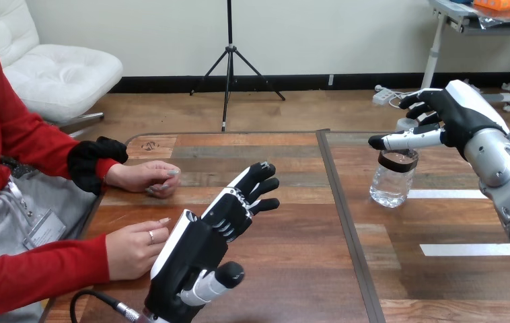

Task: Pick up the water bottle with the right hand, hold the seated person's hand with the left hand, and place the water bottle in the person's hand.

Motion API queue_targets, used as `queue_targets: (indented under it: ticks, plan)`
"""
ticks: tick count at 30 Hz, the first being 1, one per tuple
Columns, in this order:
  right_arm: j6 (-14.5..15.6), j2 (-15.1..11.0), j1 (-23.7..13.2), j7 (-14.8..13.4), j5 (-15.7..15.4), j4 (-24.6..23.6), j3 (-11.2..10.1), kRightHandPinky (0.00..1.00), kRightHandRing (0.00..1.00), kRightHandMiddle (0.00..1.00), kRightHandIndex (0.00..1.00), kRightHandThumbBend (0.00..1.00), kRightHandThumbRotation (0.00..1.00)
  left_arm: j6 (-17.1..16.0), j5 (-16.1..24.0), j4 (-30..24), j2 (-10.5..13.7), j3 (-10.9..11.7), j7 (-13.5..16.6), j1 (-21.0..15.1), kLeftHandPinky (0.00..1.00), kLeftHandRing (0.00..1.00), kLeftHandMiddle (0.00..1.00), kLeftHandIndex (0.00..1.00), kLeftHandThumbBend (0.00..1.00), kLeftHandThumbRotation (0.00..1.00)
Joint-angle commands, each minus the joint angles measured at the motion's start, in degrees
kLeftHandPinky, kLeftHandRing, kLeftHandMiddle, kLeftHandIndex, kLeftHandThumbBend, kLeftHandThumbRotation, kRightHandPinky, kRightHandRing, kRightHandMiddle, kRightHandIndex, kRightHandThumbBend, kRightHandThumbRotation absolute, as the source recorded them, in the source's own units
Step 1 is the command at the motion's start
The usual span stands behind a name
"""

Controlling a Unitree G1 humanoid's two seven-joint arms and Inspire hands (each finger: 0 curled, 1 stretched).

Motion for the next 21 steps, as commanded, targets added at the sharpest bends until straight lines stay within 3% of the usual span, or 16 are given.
queue_targets:
  ticks: [1, 11, 21]
  plan:
    - [-1.01, 1.14, -4.0, -1.46, -0.03, 0.11, 0.28, 0.64, 0.75, 0.79, 0.79, 1.0, 0.36, -0.58, -1.18, -2.34, -2.04, -0.32, -0.14, -0.61, 0.84, 0.91, 0.94, 0.92, 1.0, 0.8]
    - [-1.13, 1.84, -3.61, -1.74, 0.91, 0.28, -0.49, 0.67, 0.75, 0.78, 0.77, 1.0, 0.28, -1.11, -1.68, -2.76, -1.72, -0.34, -0.35, -0.28, 0.84, 0.91, 0.93, 0.91, 1.0, 0.8]
    - [-0.86, 2.09, -3.33, -1.32, 1.22, 0.71, -0.64, 0.62, 0.7, 0.74, 0.73, 0.96, 0.18, -1.47, -2.83, -3.05, -1.75, 0.05, -1.19, -0.27, 0.82, 0.9, 0.93, 0.9, 1.0, 0.81]
